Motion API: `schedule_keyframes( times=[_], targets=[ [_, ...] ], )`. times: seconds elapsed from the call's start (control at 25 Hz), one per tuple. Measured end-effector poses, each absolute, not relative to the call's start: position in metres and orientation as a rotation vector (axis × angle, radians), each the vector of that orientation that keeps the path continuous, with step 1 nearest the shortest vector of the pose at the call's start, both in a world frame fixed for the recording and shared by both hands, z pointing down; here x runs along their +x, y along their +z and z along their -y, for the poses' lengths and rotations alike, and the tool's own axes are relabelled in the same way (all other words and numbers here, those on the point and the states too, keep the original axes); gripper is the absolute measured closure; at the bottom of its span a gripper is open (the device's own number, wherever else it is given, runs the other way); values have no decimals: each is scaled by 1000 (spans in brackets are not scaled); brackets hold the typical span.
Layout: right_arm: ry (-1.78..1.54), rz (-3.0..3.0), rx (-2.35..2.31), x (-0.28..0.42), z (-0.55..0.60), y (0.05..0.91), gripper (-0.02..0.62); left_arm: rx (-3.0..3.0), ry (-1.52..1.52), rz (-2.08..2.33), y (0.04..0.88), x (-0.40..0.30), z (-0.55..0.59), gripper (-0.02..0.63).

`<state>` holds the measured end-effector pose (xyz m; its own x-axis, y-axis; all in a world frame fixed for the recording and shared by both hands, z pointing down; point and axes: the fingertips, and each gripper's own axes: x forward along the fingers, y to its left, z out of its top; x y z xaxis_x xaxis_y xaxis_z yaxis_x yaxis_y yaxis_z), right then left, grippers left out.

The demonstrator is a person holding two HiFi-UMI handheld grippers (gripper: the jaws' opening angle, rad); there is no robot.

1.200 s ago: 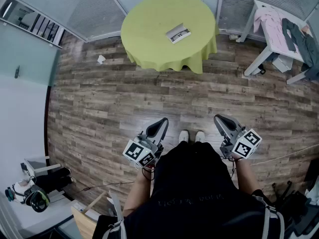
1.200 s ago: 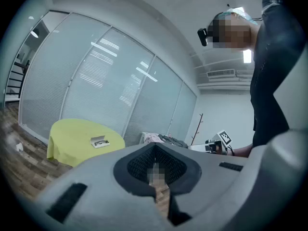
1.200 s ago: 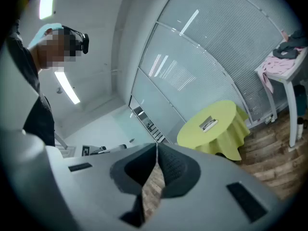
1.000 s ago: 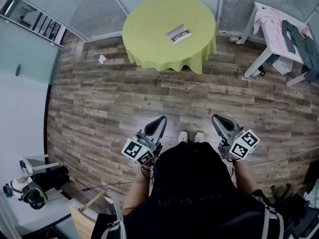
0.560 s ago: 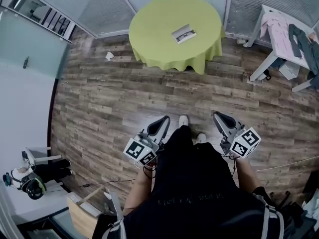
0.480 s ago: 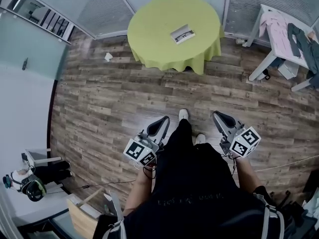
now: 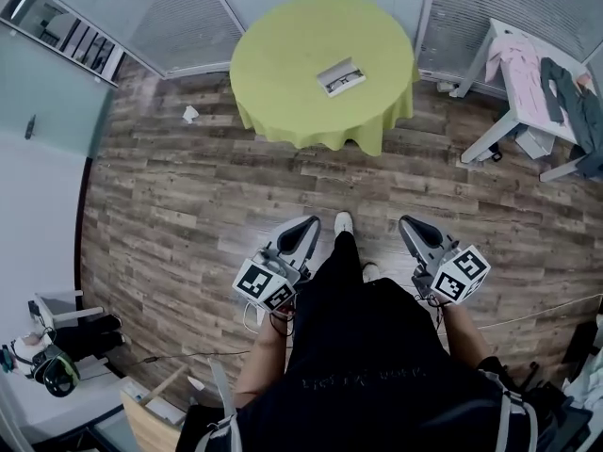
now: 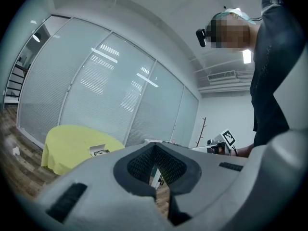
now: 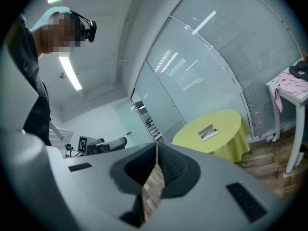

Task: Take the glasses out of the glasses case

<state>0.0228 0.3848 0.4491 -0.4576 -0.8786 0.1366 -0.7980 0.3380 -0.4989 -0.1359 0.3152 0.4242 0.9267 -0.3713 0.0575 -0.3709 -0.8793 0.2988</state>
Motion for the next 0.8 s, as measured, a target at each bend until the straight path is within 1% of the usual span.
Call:
schedule_keyframes(
  times=[0.48,0.8],
  targets=[
    [-849,-2441,-1551,24,-262,451,565,2728,10,500,438,-131,-202,594],
    [-834,-2442,-1592,25,-195,445,565,2720,3,474,442,-135,-133,594]
  ],
)
